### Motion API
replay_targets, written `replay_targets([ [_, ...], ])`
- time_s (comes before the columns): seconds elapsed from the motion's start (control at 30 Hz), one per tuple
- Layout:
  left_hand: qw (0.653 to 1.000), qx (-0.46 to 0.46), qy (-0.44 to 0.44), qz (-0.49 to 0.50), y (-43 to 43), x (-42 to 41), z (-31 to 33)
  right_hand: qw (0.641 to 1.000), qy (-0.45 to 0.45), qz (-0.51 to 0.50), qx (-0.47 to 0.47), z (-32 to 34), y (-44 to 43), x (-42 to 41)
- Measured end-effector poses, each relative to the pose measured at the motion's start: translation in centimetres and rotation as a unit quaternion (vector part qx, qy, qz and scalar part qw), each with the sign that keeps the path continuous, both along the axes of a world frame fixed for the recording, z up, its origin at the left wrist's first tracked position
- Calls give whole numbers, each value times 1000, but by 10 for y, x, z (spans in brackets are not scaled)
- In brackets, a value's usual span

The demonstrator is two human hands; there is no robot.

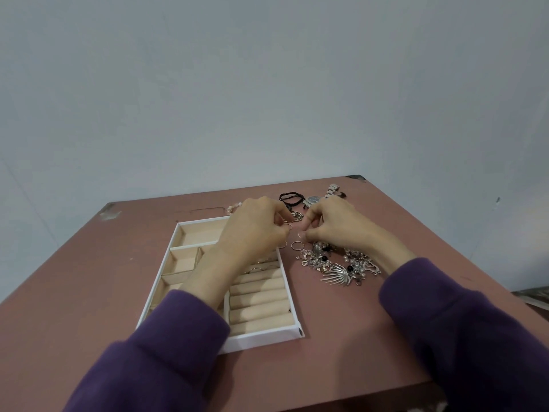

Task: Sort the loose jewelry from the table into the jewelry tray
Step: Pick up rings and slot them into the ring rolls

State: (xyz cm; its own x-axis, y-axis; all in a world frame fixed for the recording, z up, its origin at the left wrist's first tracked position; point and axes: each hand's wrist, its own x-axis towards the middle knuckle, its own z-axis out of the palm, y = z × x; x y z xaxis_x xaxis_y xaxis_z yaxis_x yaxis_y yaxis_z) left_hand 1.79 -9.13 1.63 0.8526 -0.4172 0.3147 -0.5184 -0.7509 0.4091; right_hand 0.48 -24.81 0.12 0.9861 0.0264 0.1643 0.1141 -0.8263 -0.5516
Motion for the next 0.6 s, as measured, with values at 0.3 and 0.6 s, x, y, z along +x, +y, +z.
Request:
replay_targets([
  [0.3, 1000, 15, 1, -1, 0, -1, 1, 993, -50, -22, 102, 4, -1, 2],
  [0.6, 993, 113, -3, -38, -7, 1, 2, 979, -78, -41, 183, 7, -4, 3],
])
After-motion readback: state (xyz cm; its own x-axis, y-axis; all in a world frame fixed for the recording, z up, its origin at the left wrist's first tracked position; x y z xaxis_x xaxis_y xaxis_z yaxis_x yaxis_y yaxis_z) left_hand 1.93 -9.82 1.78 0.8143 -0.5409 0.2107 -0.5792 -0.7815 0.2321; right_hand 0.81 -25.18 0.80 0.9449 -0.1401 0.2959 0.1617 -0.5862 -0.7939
